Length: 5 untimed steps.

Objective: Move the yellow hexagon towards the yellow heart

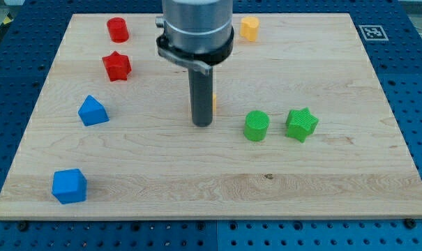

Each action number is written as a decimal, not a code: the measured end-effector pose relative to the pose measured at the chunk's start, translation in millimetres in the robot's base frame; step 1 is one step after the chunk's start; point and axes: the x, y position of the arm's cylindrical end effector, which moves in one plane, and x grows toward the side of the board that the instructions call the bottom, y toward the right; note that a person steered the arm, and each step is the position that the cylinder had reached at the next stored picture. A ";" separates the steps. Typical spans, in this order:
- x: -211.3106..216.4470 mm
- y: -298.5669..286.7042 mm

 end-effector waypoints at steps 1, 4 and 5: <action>-28.9 0.0; -46.5 -4.0; -47.1 -36.5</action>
